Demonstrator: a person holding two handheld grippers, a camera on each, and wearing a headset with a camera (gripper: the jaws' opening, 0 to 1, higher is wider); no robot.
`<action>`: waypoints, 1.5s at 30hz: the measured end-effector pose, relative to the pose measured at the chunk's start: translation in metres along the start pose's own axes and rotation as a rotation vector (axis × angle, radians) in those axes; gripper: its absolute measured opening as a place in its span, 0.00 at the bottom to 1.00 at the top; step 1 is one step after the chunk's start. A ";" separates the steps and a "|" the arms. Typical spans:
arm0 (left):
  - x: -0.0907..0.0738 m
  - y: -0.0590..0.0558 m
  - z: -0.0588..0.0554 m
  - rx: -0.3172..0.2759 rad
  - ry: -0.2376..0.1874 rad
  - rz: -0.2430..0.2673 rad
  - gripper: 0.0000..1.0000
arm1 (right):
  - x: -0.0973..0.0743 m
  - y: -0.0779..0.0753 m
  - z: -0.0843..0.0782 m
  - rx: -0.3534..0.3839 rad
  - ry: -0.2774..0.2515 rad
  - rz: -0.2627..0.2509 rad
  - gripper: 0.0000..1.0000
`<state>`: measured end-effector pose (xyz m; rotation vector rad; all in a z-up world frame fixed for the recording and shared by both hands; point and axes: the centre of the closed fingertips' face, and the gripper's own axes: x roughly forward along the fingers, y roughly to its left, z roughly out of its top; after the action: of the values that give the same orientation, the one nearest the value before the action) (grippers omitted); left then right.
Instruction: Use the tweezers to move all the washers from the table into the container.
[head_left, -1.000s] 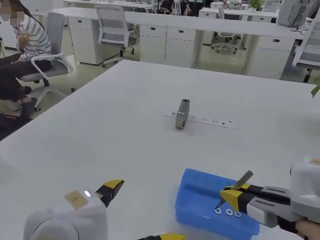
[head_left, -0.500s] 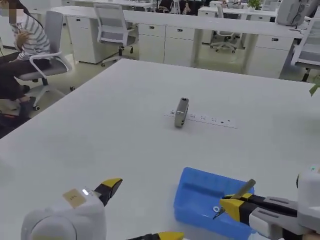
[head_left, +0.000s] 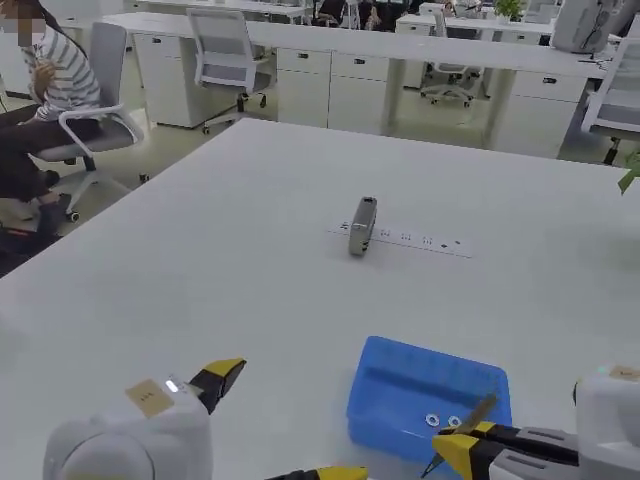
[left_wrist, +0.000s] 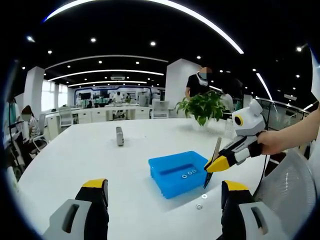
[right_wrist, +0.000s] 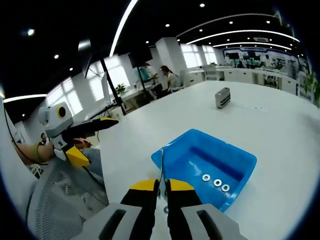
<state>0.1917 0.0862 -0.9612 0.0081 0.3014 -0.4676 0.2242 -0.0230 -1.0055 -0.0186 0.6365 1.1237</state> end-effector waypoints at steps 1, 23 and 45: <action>0.000 0.000 0.000 0.001 0.001 0.001 0.96 | 0.001 0.000 -0.002 0.006 0.003 0.005 0.04; 0.000 0.001 0.000 -0.002 -0.002 0.004 0.96 | 0.014 -0.004 -0.028 -0.039 0.117 -0.007 0.04; -0.001 0.002 0.000 -0.006 -0.001 0.007 0.96 | 0.016 0.009 -0.032 -0.246 0.150 0.003 0.03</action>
<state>0.1920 0.0883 -0.9612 0.0032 0.3019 -0.4596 0.2063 -0.0165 -1.0371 -0.3149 0.6275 1.2058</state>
